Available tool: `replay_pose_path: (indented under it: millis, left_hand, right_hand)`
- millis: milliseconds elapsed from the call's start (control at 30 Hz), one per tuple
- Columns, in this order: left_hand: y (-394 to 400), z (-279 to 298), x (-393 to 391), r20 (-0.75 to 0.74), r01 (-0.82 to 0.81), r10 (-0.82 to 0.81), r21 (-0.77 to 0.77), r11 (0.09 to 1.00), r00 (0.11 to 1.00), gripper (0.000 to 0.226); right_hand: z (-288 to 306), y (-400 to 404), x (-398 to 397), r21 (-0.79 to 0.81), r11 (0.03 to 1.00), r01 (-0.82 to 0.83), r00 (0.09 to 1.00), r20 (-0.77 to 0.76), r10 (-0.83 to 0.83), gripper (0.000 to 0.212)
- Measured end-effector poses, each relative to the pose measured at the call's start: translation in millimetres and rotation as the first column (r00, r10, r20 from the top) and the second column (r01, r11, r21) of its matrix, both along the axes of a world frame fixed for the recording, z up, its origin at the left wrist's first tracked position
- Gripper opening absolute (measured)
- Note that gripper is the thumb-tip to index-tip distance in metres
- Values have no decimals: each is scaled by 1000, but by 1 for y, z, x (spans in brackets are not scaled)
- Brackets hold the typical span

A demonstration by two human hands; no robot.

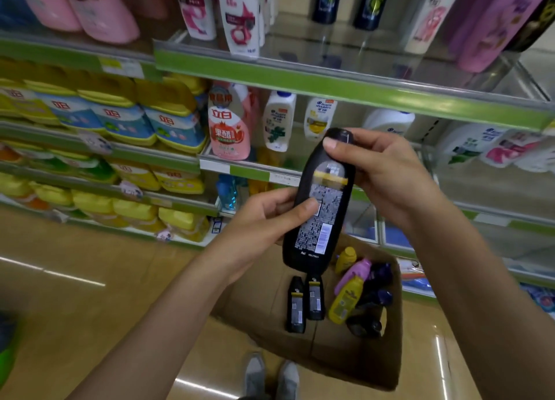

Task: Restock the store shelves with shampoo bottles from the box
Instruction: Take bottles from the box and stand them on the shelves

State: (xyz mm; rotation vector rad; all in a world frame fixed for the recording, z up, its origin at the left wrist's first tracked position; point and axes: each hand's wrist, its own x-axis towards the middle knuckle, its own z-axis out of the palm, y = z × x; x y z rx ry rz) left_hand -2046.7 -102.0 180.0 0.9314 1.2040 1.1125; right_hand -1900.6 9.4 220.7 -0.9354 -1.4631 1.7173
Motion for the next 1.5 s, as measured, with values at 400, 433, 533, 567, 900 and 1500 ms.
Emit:
replay_pose_path:
  millis: [400,433,533,567,900,1500]
  left_hand:
    - [-21,13,13,-130,5,15,149,989,991,35]
    - [-21,13,14,-164,-14,40,161,987,986,34]
    - [-21,14,19,-286,-64,123,204,977,950,29]
    - [-21,14,22,-325,-79,151,226,971,934,26]
    - [-18,13,21,127,89,-85,-30,996,988,47]
    - [-10,14,36,-125,-4,3,-9,1000,992,47]
  right_hand:
    - [29,-4,13,-6,1000,23,999,28,-23,28]
    - [30,-6,13,13,1000,19,996,92,-20,29]
    - [33,-11,11,62,998,13,964,266,-29,38]
    - [34,-12,9,77,997,19,952,304,-42,39]
    - [36,-12,9,5,995,103,984,144,-103,21]
    - [32,-7,28,13,1000,16,999,36,-17,15]
